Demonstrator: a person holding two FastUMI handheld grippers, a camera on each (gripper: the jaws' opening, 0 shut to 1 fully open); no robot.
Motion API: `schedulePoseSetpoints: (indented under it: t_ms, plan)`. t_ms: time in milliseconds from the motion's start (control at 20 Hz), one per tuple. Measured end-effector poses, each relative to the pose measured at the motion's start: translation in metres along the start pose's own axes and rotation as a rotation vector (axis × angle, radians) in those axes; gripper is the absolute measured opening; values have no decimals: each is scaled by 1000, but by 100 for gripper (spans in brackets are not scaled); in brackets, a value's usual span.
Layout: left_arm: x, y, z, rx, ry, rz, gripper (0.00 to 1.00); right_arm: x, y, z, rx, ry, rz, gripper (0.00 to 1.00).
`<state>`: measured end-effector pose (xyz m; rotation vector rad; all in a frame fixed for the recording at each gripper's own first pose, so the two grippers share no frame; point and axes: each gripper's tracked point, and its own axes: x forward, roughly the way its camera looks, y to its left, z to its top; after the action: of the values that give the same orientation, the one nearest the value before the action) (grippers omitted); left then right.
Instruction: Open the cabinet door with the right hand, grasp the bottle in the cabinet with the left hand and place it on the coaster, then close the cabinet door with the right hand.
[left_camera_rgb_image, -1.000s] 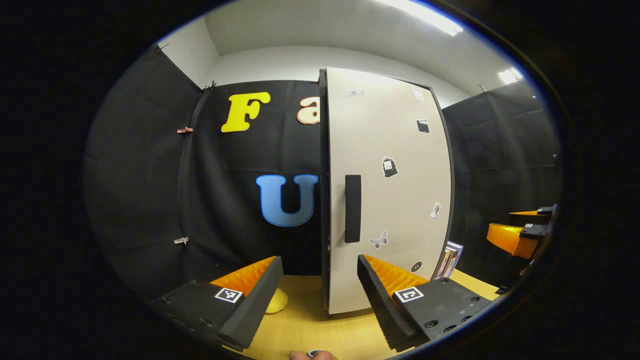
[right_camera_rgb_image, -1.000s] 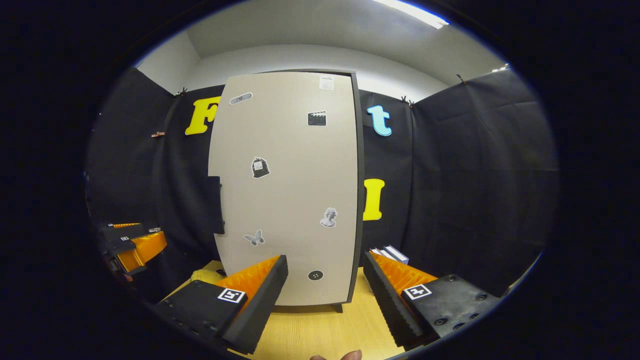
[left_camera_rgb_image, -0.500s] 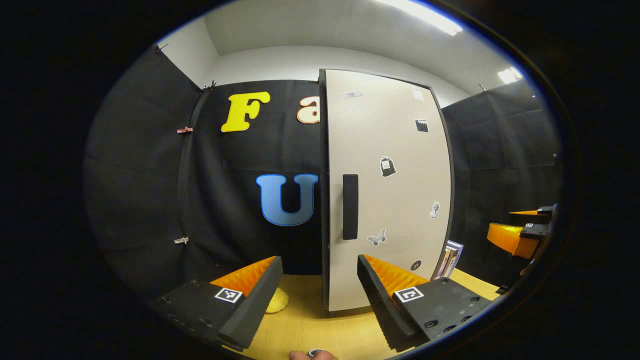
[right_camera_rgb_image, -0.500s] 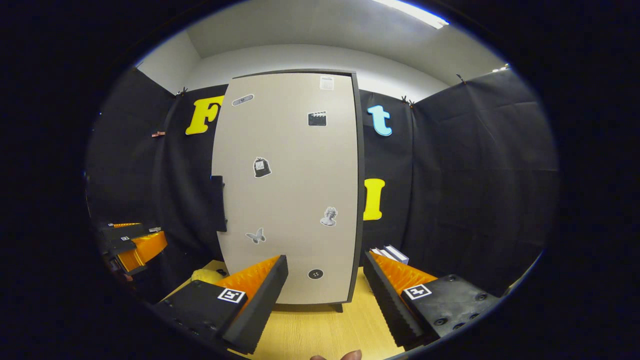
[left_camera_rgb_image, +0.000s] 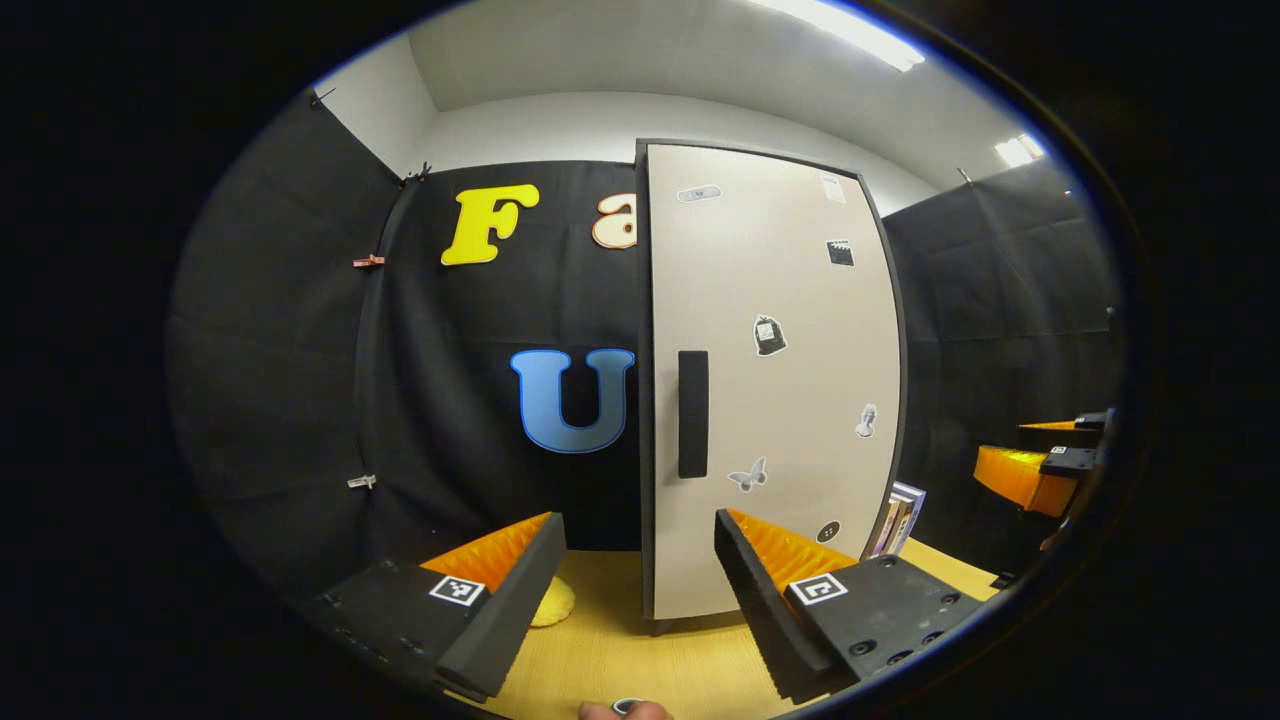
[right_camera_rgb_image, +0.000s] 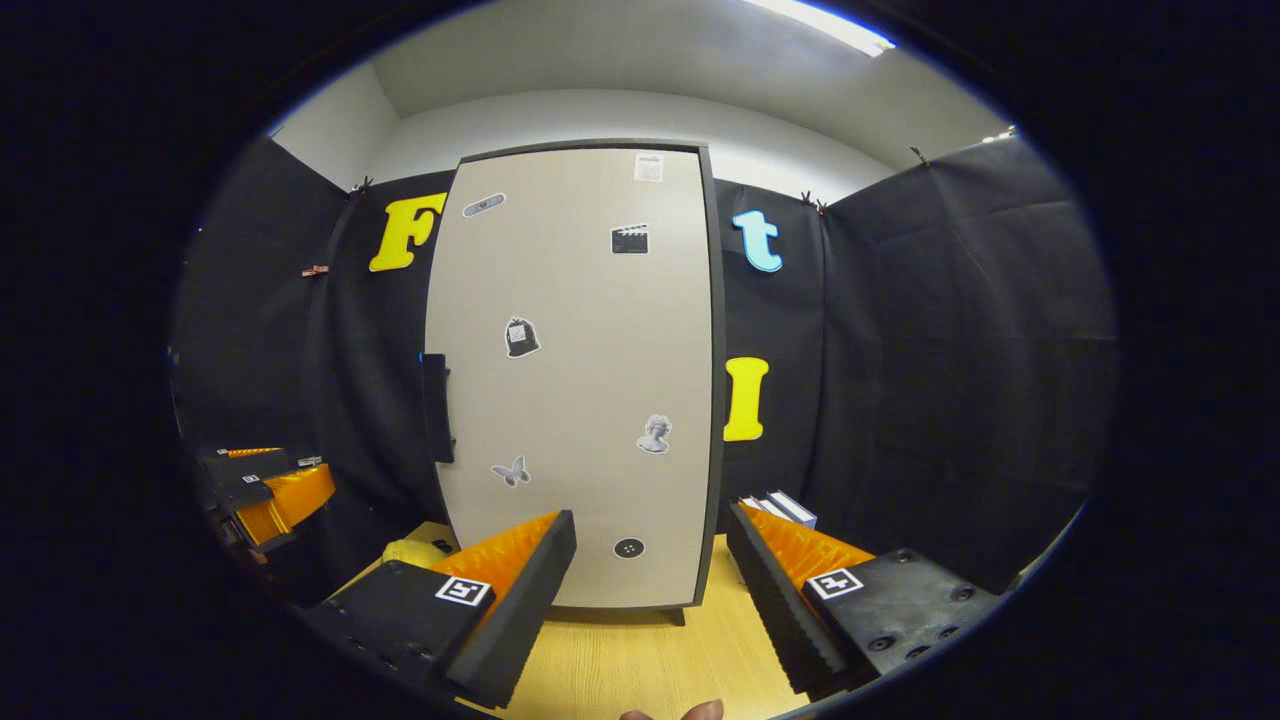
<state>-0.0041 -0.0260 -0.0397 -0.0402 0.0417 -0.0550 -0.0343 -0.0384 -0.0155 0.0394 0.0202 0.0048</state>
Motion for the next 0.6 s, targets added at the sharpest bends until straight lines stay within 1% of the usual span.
schedulePoseSetpoints:
  t_ms: [600]
  plan:
    - [-4,3,1,2,1,7,95,2,2,0,1,2,12,98]
